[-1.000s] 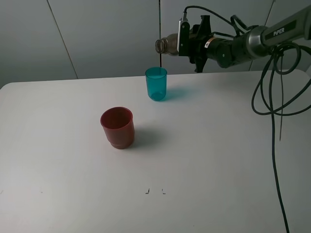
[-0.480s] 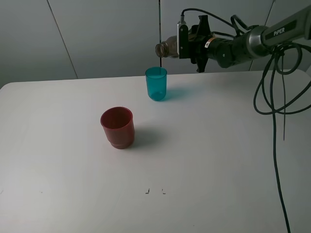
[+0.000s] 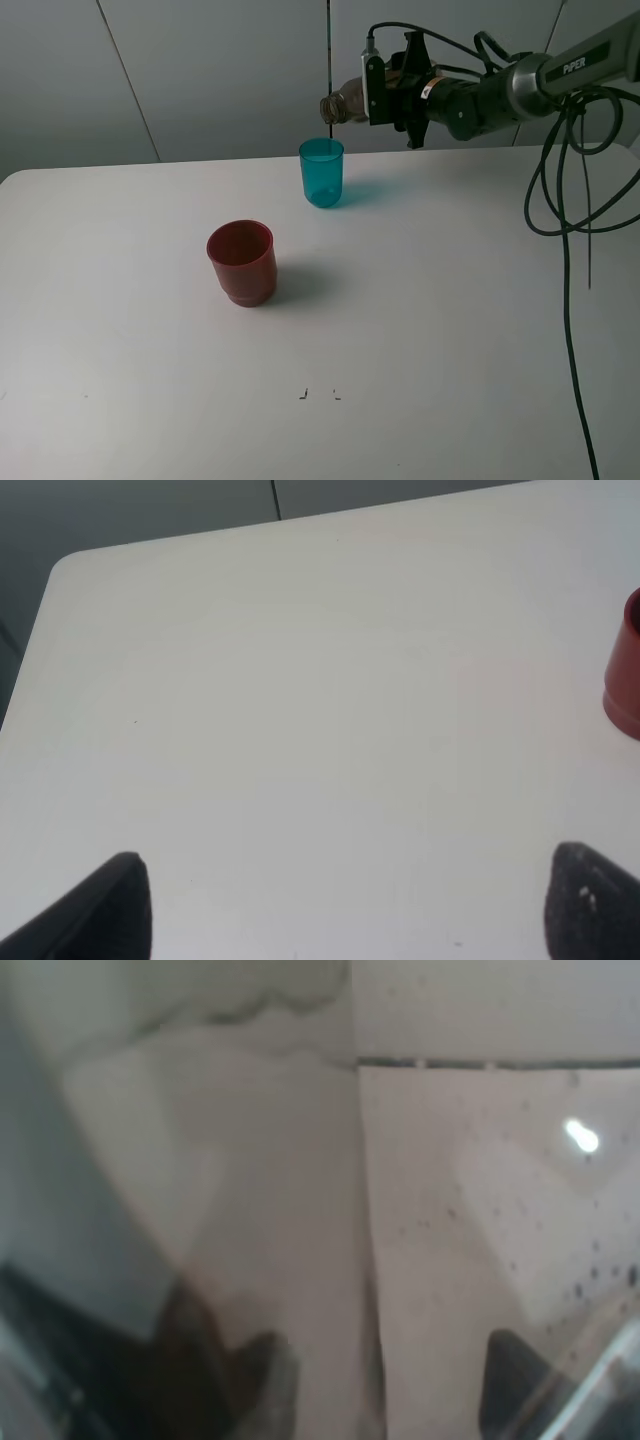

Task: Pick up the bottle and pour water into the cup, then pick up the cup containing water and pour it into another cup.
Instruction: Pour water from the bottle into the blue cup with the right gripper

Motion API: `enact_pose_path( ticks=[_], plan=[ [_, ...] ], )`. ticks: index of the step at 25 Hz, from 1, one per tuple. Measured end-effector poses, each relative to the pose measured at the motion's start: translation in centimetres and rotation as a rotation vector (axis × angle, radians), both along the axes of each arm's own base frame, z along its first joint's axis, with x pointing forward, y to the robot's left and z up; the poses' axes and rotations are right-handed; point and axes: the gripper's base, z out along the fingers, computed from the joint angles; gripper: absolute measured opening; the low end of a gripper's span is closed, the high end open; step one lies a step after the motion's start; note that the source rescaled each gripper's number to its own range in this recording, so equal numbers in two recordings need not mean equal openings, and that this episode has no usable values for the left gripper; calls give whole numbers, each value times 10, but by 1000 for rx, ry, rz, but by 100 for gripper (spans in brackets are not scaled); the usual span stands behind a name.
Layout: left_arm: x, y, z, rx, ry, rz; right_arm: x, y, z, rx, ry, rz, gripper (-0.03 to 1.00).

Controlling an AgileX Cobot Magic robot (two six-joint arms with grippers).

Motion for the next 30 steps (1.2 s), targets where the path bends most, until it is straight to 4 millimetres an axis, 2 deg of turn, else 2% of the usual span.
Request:
enact_pose_path(
  ticks=[22, 30],
  plan=[
    [0, 0, 0, 0, 0, 0, 0, 0, 1, -34, -24, 14, 1],
    [0, 0, 0, 0, 0, 0, 4, 1, 8, -28, -54, 15, 1]
  ],
)
